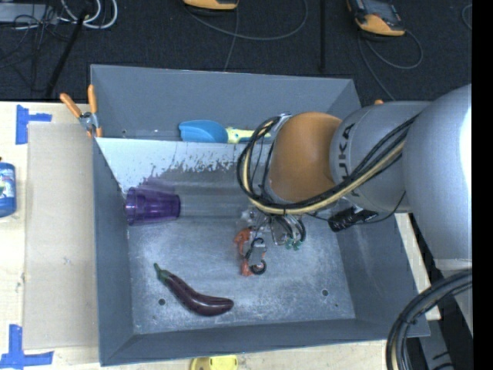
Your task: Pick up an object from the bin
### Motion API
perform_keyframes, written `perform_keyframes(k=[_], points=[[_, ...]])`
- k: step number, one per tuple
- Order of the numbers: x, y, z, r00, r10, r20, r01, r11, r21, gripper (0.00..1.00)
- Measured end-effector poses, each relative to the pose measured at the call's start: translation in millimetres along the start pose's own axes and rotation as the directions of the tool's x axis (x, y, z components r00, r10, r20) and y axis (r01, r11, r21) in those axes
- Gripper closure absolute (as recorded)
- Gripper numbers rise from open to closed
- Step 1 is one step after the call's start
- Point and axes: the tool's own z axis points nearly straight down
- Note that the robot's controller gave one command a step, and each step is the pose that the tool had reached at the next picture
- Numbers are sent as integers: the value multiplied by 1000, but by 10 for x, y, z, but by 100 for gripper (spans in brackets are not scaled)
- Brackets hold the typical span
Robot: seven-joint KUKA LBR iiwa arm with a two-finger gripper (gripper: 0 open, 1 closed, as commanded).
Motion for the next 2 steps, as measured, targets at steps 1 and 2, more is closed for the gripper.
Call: perform_keyframes(k=[1,2], points=[[30,-85,-356,1000,-6,-6,6,1000,1,100],[-61,-198,-527,999,-34,10,34,999,2,100]])
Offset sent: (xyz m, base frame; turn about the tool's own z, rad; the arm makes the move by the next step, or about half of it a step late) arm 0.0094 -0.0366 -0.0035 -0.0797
